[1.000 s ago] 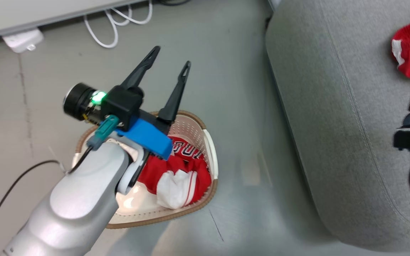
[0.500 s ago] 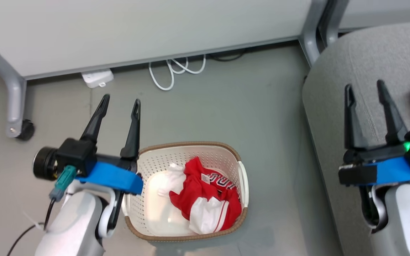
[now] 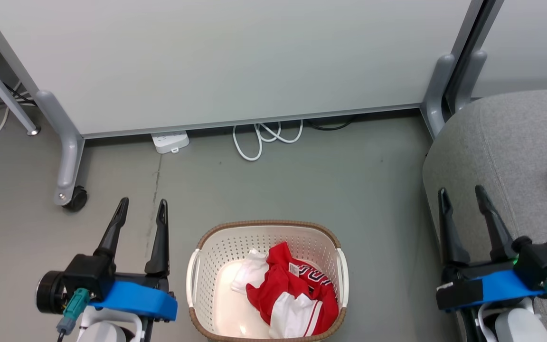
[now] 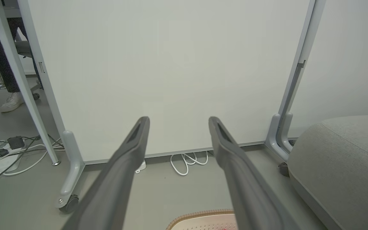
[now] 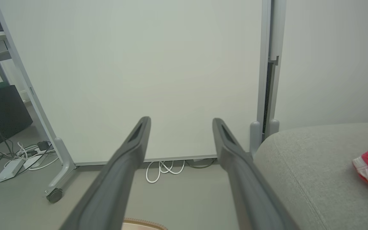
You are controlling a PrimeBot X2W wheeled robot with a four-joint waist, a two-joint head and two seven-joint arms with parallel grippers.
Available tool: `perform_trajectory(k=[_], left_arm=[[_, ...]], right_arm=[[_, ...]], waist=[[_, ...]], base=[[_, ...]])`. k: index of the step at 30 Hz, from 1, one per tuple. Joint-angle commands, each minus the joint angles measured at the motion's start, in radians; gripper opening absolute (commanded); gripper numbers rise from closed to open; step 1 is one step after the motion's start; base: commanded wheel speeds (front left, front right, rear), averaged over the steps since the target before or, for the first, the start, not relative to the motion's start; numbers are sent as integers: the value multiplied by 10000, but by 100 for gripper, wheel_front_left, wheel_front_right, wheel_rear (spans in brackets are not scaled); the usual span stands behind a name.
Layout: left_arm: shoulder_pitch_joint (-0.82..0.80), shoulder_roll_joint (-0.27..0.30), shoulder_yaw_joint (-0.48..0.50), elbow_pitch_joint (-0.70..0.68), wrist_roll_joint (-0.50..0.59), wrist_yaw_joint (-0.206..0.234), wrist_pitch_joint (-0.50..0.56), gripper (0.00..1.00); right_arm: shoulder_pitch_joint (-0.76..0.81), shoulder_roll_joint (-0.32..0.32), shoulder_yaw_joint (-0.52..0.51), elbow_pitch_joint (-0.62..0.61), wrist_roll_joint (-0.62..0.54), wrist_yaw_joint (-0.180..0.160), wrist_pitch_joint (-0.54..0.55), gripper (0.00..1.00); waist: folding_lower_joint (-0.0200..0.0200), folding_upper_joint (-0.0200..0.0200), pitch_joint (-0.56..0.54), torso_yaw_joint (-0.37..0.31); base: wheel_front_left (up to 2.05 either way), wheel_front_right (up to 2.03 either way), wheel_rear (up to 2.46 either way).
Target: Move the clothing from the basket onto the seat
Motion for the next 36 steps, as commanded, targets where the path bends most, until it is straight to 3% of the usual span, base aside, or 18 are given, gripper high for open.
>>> perform_trajectory(k=[1, 14, 36], left_arm=[[192, -50, 147, -7, 133, -93, -29, 100], [862, -572, 851, 331, 849, -724, -29, 100], [939, -782, 1237, 522, 1278, -1063, -29, 100]], right_arm=[[251, 65, -7, -6, 40, -11, -8, 100], [1245, 372, -192, 55, 88, -11, -8, 100], [1351, 495, -144, 198, 63, -11, -8, 100]], waist=[[1, 0, -118, 29], [1, 0, -585, 106], [1, 0, -665, 6]], base=[[0, 0, 0], [0, 0, 0], [0, 0, 0]])
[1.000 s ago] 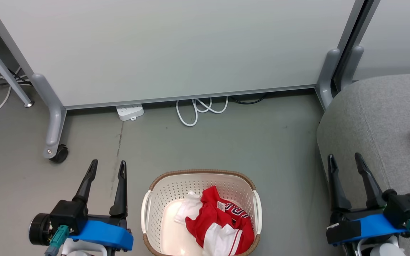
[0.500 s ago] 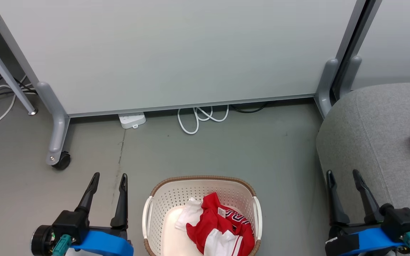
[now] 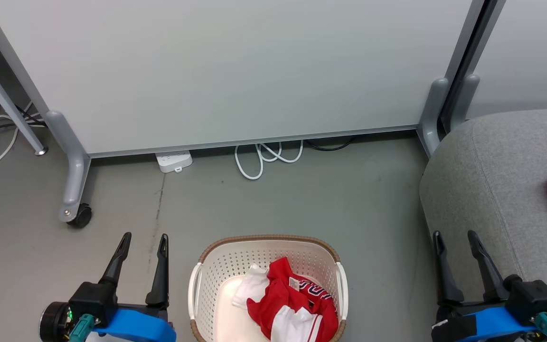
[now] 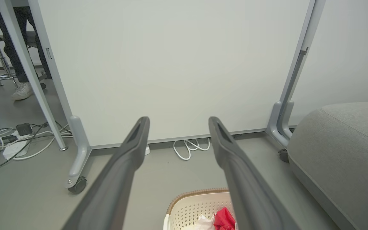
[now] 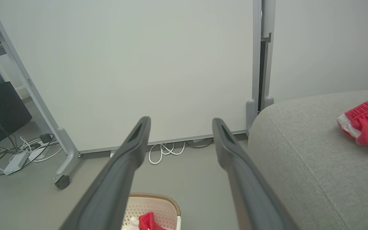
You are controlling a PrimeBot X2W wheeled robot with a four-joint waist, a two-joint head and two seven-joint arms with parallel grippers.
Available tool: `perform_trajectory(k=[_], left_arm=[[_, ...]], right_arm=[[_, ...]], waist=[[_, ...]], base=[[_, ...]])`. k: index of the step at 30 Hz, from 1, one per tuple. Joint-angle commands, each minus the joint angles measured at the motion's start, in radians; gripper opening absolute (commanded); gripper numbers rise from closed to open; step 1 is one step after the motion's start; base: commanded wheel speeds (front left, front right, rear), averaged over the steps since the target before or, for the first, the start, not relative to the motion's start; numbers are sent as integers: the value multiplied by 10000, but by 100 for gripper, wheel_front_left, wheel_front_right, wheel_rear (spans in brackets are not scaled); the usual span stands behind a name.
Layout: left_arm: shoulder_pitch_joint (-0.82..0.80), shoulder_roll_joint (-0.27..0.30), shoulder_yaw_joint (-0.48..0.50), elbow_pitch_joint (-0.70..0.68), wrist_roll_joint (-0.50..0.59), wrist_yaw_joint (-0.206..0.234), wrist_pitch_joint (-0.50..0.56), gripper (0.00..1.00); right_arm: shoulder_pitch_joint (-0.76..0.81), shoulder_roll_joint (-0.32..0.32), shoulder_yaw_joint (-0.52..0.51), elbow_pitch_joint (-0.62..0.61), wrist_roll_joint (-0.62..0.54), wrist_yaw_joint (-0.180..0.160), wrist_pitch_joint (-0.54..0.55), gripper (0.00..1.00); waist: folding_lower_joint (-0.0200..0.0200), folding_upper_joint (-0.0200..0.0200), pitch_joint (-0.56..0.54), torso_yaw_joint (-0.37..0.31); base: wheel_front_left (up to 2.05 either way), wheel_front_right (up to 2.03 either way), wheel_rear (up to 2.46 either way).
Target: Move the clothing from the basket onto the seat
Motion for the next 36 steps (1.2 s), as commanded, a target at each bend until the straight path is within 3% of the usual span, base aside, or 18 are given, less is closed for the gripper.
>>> perform_trajectory(k=[1, 17, 36], left_arm=[[-57, 14, -10, 18, 68, -49, -29, 100], [-2581, 183, -1296, 1800, 389, -533, -29, 100], [-6249, 1165, -5151, 5780, -980, -557, -31, 100]], right_arm=[[34, 46, 5, 29, 38, -11, -8, 100], [-940, 19, 303, -148, -92, -11, -8, 100], [-3833, -17, 805, -699, -340, -11, -8, 100]], waist=[[-1, 0, 12, -11], [-1, 0, 1378, -882], [-1, 0, 4830, -2357]], base=[[0, 0, 0], [0, 0, 0], [0, 0, 0]])
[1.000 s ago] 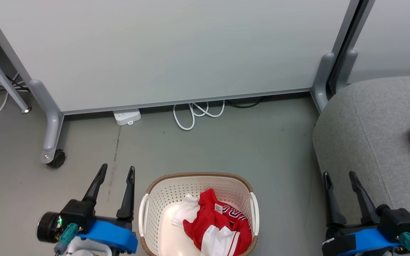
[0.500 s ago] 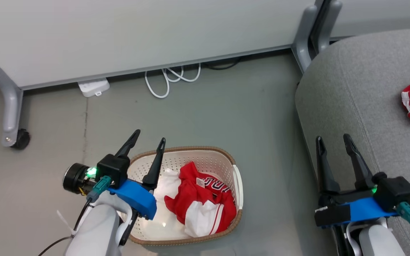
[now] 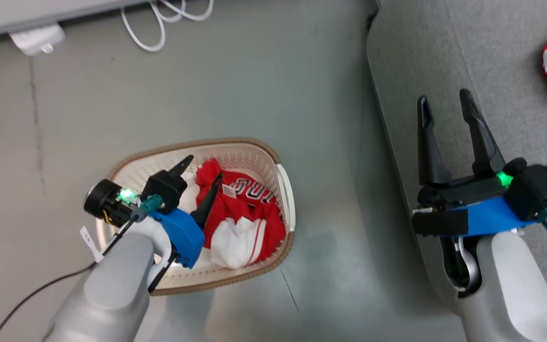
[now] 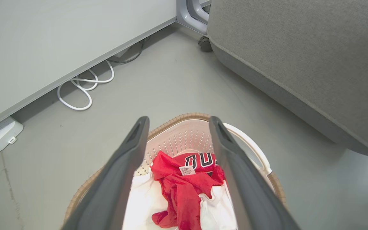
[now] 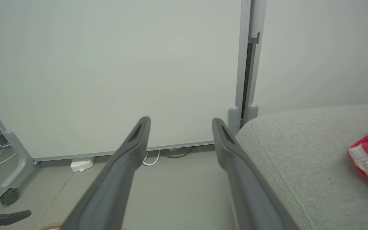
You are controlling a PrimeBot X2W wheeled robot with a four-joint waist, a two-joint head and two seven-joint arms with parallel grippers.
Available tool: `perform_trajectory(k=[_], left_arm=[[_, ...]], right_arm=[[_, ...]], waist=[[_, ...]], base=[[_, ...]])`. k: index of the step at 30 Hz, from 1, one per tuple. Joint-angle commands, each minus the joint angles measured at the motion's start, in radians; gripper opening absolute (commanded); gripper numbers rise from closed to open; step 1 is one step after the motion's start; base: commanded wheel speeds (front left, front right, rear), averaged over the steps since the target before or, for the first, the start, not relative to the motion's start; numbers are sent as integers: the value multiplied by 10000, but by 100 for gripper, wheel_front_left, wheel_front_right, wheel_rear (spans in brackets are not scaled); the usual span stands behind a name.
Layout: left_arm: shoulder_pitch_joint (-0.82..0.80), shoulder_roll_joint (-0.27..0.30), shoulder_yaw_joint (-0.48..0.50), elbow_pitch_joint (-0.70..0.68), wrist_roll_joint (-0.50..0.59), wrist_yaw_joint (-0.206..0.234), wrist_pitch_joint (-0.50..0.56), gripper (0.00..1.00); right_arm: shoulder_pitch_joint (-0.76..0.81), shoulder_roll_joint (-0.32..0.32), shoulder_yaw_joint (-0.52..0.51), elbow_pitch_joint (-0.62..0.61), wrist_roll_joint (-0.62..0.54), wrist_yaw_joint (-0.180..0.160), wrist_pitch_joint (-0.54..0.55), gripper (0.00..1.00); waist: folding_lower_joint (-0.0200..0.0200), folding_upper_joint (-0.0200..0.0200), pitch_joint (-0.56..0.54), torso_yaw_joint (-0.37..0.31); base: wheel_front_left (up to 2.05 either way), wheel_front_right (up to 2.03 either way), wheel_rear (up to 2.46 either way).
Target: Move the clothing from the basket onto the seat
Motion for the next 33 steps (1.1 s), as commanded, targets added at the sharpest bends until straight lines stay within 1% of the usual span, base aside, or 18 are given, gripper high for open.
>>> perform_trajectory(k=[1, 12, 18, 26, 33], left_arm=[[-322, 135, -144, 119, -110, 10, -29, 100], [-1830, 604, -2138, 1766, -893, 9, -17, 100], [-2479, 808, -3069, 2428, -1414, 9, 48, 100], [-2998, 1031, -3860, 3052, -2081, 8, 335, 100], [-3353, 1106, -4347, 3243, -2651, 8, 500, 100]], right_arm=[[-240, 15, 53, -58, -81, -11, -6, 100], [-1297, 94, 253, -338, -215, -11, -6, 100], [-1652, 130, 330, -399, -261, -11, -5, 100], [-1865, 164, 300, -508, -263, -11, -5, 100], [-2004, 175, 266, -633, -289, -11, -5, 100]], waist=[[-2, -1, 701, -376], [-2, -1, 2475, -768], [-2, -1, 3210, -923], [-2, -1, 3989, -1042], [-2, -1, 4627, -1052]], base=[[0, 0, 0], [0, 0, 0], [0, 0, 0], [0, 0, 0], [0, 0, 0]])
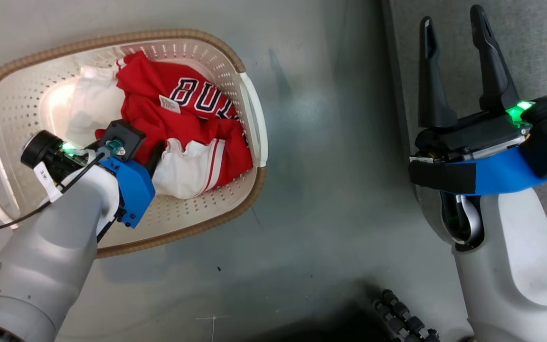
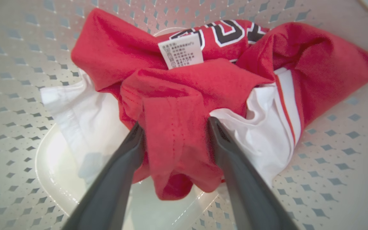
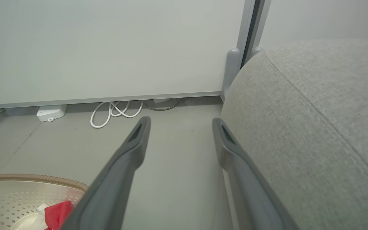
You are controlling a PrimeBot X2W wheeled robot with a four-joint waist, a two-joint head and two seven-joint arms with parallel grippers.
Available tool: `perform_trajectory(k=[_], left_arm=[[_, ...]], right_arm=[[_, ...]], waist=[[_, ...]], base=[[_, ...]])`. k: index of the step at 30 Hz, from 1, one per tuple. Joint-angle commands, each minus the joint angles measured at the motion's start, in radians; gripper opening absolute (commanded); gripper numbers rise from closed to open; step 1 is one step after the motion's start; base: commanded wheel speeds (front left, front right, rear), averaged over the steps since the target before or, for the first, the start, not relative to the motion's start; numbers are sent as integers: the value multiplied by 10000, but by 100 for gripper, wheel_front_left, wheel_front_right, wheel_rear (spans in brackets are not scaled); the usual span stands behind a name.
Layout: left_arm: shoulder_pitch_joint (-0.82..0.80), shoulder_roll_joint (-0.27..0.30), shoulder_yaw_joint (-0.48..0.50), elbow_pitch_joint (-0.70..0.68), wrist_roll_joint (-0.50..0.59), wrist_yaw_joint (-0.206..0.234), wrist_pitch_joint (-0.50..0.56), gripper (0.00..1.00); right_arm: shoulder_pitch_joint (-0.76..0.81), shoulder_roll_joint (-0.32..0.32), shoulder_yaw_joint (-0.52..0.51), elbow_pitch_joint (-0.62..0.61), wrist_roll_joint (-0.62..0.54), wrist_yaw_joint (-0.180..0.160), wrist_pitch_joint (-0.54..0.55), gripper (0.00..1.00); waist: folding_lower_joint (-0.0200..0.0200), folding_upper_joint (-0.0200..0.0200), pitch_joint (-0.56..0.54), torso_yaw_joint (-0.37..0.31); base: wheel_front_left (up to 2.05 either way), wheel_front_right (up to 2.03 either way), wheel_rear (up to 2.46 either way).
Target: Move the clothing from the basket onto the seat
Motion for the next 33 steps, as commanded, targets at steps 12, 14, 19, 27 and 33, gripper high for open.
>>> perform_trajectory(k=[12, 14, 19, 27, 33], left_arm=[[-481, -150, -745, 313, -604, 8, 234, 65], [-532, -142, -892, 301, -676, 8, 177, 0], [-534, -226, -1186, 229, -878, 8, 16, 0], [-491, -403, -1436, 54, -1237, 8, -300, 0], [-256, -522, -1596, -321, -1523, 8, -491, 0]], right_arm=[[-409, 53, 36, -159, -60, -11, -7, 100], [-406, 54, 11, -128, -67, -11, -7, 100], [-413, 56, -24, -21, -53, -11, -7, 100], [-318, 55, -99, 60, -16, -11, -7, 100], [-99, 51, -150, 176, -67, -11, -7, 100]], waist=[[-1, -1, 738, -36], [-1, -1, 751, -16], [-1, -1, 642, 52], [-1, -1, 245, 241], [-1, -1, -293, 511]], base=[[0, 0, 0], [0, 0, 0], [0, 0, 0], [0, 0, 0], [0, 0, 0]])
